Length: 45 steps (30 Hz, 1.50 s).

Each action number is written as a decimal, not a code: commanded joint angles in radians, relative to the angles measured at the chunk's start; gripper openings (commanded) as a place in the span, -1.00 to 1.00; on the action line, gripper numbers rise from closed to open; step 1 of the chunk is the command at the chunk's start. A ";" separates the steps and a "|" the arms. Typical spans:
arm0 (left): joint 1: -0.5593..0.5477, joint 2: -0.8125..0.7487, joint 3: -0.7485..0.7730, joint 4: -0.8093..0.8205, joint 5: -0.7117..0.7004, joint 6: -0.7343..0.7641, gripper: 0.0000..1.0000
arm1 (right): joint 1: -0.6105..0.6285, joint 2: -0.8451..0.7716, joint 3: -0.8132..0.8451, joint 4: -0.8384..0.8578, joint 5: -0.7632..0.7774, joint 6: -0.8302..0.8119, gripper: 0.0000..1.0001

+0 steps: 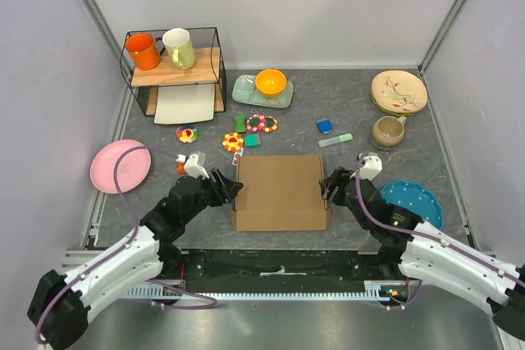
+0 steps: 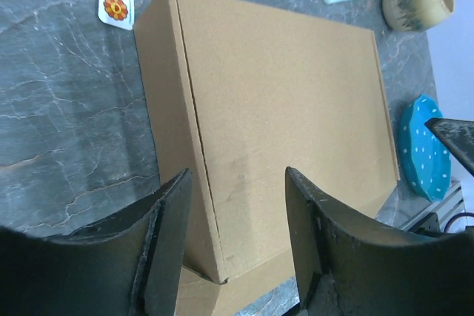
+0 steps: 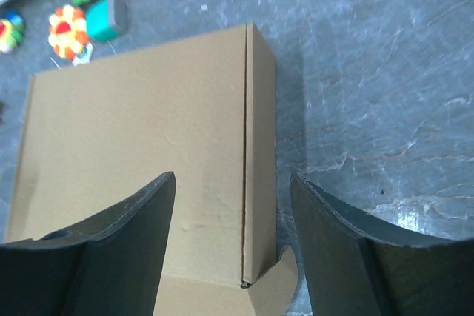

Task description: Fold the paper box

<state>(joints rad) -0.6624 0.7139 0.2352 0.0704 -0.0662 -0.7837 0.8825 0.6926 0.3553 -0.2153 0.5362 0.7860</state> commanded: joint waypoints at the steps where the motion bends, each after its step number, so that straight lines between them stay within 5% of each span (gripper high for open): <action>1: 0.004 -0.128 0.038 -0.110 -0.076 -0.002 0.18 | -0.034 -0.071 0.086 -0.103 0.047 -0.045 0.41; 5: 0.004 -0.232 -0.028 -0.191 -0.144 -0.071 0.05 | -0.053 -0.099 0.044 -0.133 0.048 -0.008 0.15; 6: 0.004 -0.249 -0.042 -0.204 -0.171 -0.109 -0.18 | -0.054 -0.105 0.030 -0.131 0.042 0.004 0.02; 7: 0.006 -0.269 -0.057 -0.211 -0.178 -0.124 -0.32 | -0.054 -0.107 0.004 -0.130 0.039 0.040 -0.13; 8: 0.006 -0.274 -0.089 -0.207 -0.179 -0.135 -0.46 | -0.054 -0.101 -0.007 -0.128 0.035 0.054 -0.53; 11: 0.009 -0.252 -0.135 -0.169 -0.166 -0.166 -0.83 | -0.056 -0.068 -0.053 -0.084 -0.007 0.090 -0.98; 12: 0.010 -0.240 -0.143 -0.134 -0.149 -0.173 -0.96 | -0.056 -0.059 -0.062 -0.075 -0.022 0.096 -1.00; 21: 0.018 -0.067 -0.171 0.123 -0.011 -0.155 -0.97 | -0.056 0.008 -0.134 0.083 -0.123 0.110 -1.00; 45: 0.018 -0.040 -0.201 0.200 0.127 -0.147 -0.97 | -0.053 -0.070 -0.153 0.074 -0.186 0.101 -1.00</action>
<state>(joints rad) -0.6453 0.6807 0.0586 0.2001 -0.0338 -0.9131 0.8272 0.6529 0.1745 -0.1551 0.3859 0.8860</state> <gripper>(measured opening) 0.023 0.007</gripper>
